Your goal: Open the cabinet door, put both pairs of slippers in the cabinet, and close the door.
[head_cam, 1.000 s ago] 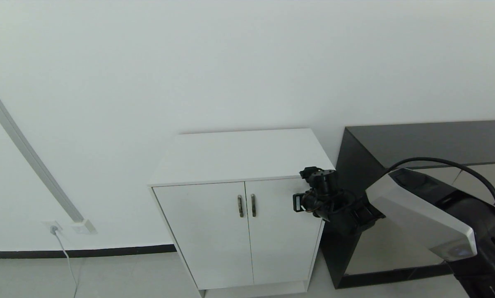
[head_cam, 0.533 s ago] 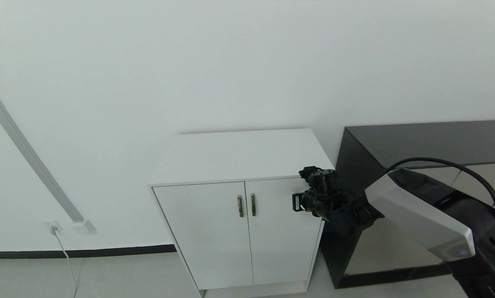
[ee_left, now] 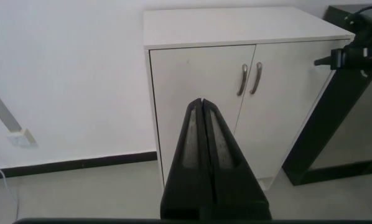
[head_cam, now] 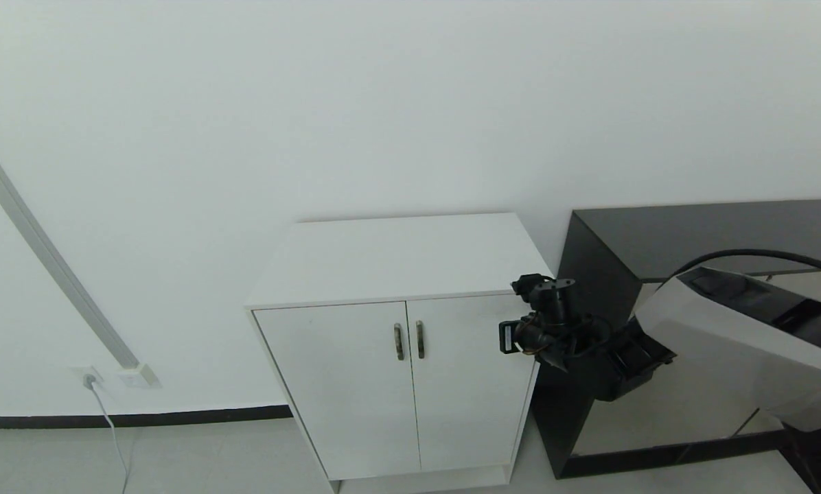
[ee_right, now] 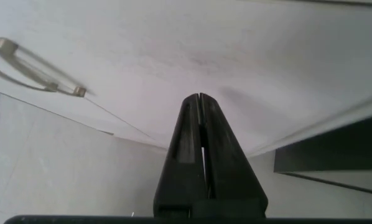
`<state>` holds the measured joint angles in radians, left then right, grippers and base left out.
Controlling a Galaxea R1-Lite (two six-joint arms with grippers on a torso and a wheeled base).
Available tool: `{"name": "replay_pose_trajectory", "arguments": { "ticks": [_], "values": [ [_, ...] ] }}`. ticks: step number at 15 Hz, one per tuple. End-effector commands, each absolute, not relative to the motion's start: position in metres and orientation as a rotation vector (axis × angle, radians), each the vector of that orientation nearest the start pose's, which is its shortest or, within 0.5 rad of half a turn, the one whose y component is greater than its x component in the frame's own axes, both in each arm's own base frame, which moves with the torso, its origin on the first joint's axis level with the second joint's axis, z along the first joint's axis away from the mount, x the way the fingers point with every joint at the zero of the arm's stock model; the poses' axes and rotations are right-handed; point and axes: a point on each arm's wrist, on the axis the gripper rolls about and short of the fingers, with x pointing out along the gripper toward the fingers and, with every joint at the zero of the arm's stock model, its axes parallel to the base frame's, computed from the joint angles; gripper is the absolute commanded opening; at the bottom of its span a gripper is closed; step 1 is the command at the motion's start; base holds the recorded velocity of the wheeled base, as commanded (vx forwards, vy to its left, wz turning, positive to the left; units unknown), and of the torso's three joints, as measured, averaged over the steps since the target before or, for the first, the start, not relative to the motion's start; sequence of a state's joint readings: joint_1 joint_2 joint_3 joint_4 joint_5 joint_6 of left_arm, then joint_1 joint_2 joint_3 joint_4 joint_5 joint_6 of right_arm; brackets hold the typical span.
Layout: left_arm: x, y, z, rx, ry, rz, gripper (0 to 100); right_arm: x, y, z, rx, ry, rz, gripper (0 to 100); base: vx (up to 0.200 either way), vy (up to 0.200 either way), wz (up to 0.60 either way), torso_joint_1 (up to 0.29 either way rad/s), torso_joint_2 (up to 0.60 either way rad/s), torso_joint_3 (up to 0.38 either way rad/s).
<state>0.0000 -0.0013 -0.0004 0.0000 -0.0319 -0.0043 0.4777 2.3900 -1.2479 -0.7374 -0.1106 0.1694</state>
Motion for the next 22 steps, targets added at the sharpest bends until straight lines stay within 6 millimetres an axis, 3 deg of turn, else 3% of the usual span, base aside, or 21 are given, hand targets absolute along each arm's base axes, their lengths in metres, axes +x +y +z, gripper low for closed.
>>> {"name": "replay_pose_trajectory", "arguments": {
  "ticks": [1,2,6,10,14,17,18,22],
  "values": [
    [-0.023,-0.001,0.075,-0.005,0.000,-0.031,0,0.370,0.185,0.073,0.062,0.377,0.322,0,0.000,0.000,0.00,0.000,0.00,0.000],
    [-0.023,-0.001,0.075,-0.005,0.000,-0.031,0,0.362,0.177,0.077,0.063,0.375,0.314,0,0.000,0.000,0.00,0.000,0.00,0.000],
    [-0.023,-0.001,0.075,-0.005,0.000,-0.032,0,0.317,0.113,0.103,0.078,0.374,0.199,0,0.000,0.000,0.00,0.000,0.00,0.000],
    [-0.023,-0.001,0.075,-0.005,0.000,-0.032,0,0.276,0.061,0.113,0.061,0.379,0.004,0,0.000,0.000,0.00,0.000,0.00,0.000],
    [-0.023,-0.001,0.075,-0.005,0.000,-0.032,0,0.210,0.014,0.119,0.030,0.375,-0.173,0,0.000,0.000,0.00,0.000,0.00,0.000],
    [-0.023,-0.001,0.075,-0.005,0.000,-0.032,0,0.163,0.000,0.125,0.011,0.325,-0.211,0,0.000,0.000,0.00,0.000,0.00,0.000],
    [-0.023,-0.001,0.075,-0.005,0.000,-0.032,0,0.140,-0.001,0.124,-0.006,0.303,-0.198,0,0.000,0.000,0.00,0.000,0.00,0.000],
    [-0.023,-0.001,0.075,-0.005,0.000,-0.034,0,0.087,-0.001,0.120,-0.007,0.300,-0.132,0,0.000,0.000,0.00,0.000,0.00,0.000]
  ]
}}
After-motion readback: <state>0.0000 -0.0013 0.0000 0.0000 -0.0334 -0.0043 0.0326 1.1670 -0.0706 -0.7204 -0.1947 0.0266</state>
